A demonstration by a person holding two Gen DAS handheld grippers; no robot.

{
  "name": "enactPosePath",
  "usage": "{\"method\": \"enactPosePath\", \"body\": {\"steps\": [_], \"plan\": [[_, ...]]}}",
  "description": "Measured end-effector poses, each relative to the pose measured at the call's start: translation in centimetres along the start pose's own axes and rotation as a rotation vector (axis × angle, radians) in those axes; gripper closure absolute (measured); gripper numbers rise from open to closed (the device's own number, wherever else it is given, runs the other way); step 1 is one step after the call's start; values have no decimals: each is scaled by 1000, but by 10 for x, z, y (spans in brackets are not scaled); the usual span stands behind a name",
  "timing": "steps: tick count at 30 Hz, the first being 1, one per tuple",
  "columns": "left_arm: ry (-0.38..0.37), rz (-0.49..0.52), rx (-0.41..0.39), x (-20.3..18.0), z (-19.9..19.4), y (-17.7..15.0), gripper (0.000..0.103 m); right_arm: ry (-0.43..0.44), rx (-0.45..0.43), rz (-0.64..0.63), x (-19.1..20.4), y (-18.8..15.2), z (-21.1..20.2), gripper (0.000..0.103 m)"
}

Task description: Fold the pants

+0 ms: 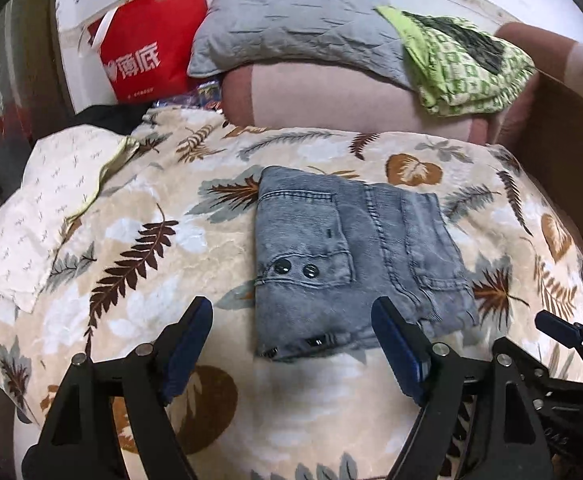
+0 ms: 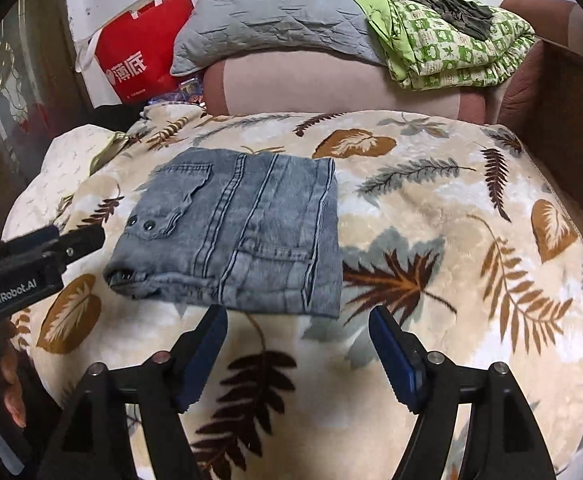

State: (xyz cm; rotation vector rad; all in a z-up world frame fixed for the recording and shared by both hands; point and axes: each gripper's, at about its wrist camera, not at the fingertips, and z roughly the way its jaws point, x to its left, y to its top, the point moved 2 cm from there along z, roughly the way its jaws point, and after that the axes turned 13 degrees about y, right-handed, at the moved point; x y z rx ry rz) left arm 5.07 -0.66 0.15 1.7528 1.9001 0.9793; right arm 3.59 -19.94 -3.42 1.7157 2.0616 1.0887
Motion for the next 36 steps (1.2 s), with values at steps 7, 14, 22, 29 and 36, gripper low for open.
{"method": "enactPosePath", "body": {"steps": [7,14,22,29,36], "plan": [[-6,-3,-36,-4,-22,-6,21,-30,-12,-58,11,-19,-8,25],[-11,-11,-28,0,-20,-14,21,-42,23,-57,10,-30,0,20],[-12,-56,49,25,6,-40,20,-56,66,-33,5,-41,9,18],[11,-91,67,33,10,-40,20,-71,75,-28,3,-44,11,18],[5,-83,-25,27,-23,-14,10,-85,27,-105,22,-17,-7,4]]}}
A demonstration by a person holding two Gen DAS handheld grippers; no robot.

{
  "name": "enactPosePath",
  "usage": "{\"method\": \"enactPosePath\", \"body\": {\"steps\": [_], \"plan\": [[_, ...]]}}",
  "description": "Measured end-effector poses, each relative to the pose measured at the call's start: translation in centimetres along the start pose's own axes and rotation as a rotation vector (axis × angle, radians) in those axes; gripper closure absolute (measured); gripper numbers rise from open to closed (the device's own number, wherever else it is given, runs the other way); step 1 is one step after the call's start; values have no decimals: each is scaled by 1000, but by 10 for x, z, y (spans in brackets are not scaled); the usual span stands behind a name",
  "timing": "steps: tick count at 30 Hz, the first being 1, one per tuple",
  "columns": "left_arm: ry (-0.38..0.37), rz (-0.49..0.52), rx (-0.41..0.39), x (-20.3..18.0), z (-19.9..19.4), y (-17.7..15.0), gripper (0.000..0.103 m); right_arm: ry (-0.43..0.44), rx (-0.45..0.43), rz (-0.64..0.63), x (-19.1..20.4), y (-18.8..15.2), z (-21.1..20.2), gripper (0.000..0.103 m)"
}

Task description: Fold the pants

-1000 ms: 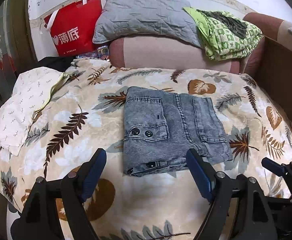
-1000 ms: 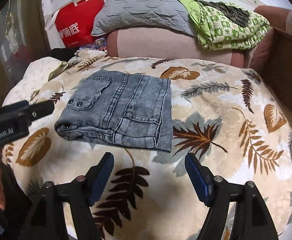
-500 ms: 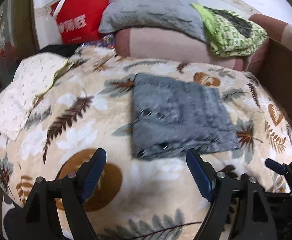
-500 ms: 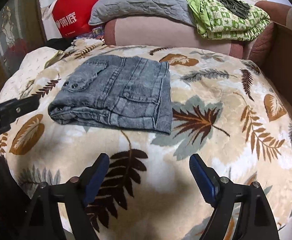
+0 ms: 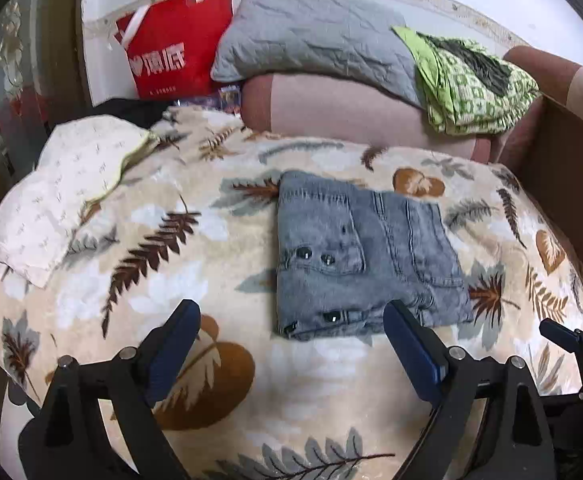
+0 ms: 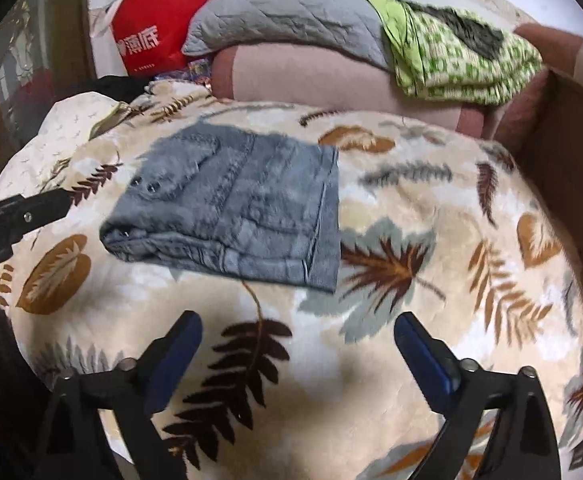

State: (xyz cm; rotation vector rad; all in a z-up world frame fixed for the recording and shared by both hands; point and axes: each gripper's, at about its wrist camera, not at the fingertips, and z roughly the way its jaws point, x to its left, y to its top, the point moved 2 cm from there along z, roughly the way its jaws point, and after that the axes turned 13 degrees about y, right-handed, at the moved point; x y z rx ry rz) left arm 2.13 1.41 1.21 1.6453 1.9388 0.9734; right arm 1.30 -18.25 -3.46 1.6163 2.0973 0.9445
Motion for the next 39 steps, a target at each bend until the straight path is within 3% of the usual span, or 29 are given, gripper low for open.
{"method": "enactPosePath", "body": {"steps": [12,15,27,31,35,39], "plan": [[-63,-17,25,0,-10,5,10,0,27,-35,15,4,-6,2],[-89,-11,34,-2,-11,5,5,1,27,-34,16,5,-8,2],[-100,23,51,-12,-6,10,0,2,32,-32,15,7,-4,1],[-49,56,27,-21,-5,15,0,-1,34,-23,12,6,-2,1],[-83,46,43,-25,0,20,0,-8,33,-9,6,7,-1,1],[-71,61,29,-29,1,24,0,-12,31,-1,3,10,0,1]]}}
